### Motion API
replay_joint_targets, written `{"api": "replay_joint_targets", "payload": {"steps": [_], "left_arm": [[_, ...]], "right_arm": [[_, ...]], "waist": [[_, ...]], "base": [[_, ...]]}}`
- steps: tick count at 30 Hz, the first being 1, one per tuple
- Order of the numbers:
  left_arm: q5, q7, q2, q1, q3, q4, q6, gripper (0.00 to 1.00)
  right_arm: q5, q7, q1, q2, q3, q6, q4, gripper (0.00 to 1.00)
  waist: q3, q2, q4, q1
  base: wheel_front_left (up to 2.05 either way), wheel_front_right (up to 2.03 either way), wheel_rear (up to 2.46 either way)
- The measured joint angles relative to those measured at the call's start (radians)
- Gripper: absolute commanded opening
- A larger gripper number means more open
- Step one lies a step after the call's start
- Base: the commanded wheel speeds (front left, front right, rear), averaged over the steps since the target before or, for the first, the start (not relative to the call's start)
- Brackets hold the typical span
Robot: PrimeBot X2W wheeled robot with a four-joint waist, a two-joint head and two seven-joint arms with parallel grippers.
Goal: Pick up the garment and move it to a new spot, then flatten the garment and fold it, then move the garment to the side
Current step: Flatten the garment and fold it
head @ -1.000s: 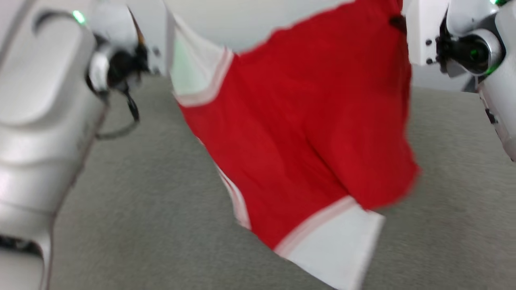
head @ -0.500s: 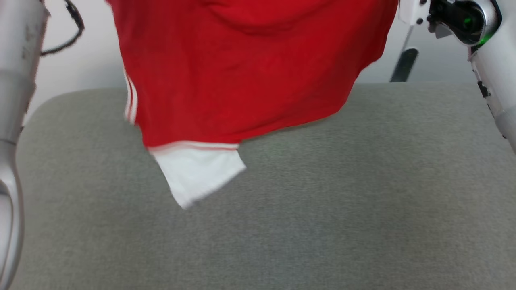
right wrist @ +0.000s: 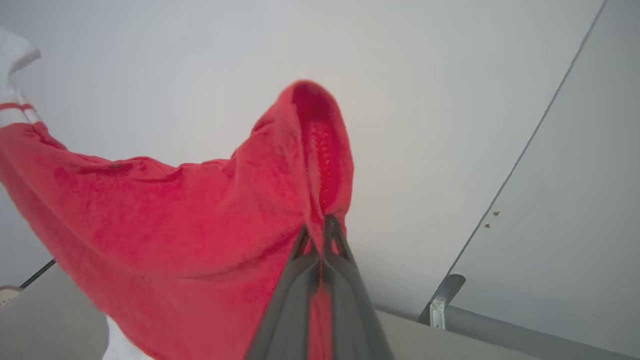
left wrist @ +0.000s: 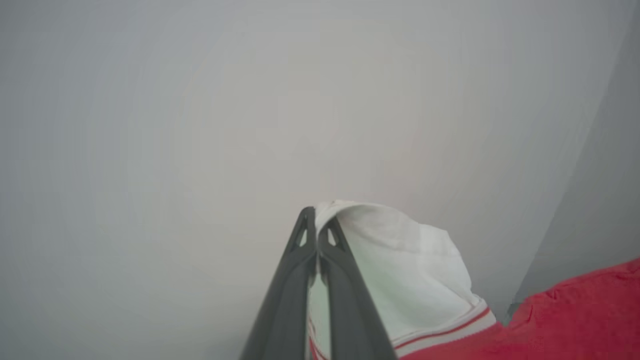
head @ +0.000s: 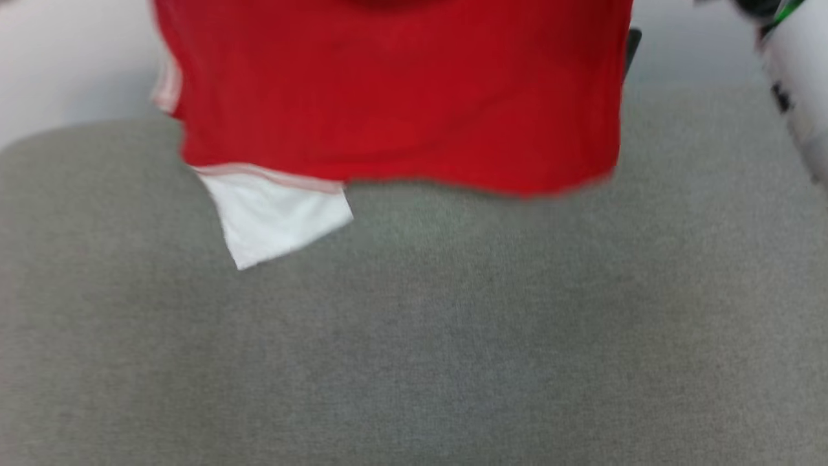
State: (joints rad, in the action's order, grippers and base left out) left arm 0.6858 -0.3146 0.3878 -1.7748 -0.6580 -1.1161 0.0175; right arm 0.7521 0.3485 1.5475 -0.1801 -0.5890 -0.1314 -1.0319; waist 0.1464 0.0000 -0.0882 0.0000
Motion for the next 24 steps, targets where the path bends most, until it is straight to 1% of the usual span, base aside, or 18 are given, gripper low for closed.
{"api": "replay_joint_targets", "payload": {"steps": [2,7,11,14,17,24], "left_arm": [[-0.024,0.038,0.001,-0.053,-0.013,-0.008,0.003,0.00],[-0.069,0.151,0.011,-0.158,-0.036,-0.033,0.019,0.00],[-0.090,0.232,0.008,-0.270,-0.043,-0.040,0.036,0.00],[-0.103,0.276,0.002,-0.323,-0.051,-0.054,0.051,0.00],[-0.115,0.327,0.000,-0.376,-0.057,-0.063,0.063,0.00],[-0.093,0.378,-0.021,-0.375,-0.057,-0.116,0.089,0.00]], "right_arm": [[-0.019,-0.057,0.044,0.007,0.004,0.000,-0.013,0.00],[-0.054,-0.222,0.101,0.056,0.015,0.000,-0.057,0.00],[-0.092,-0.384,0.180,0.058,0.038,0.000,-0.095,0.00],[-0.115,-0.469,0.202,0.073,0.049,0.000,-0.136,0.00],[-0.138,-0.535,0.238,0.085,0.060,0.000,-0.175,0.00],[-0.152,-0.569,0.244,0.100,0.068,0.000,-0.230,0.00]], "waist": [[0.031,0.0000,-0.004,0.0000],[0.121,0.0000,-0.018,0.0000],[0.203,0.0000,-0.027,0.0000],[0.267,0.0000,-0.029,0.0000],[0.331,0.0000,-0.028,0.0000],[0.461,0.0000,-0.010,0.0000]], "base": [[0.00,0.00,0.00],[0.00,0.00,0.00],[0.00,0.00,0.00],[0.00,0.00,0.00],[0.00,0.00,0.00],[0.00,0.00,0.00]]}}
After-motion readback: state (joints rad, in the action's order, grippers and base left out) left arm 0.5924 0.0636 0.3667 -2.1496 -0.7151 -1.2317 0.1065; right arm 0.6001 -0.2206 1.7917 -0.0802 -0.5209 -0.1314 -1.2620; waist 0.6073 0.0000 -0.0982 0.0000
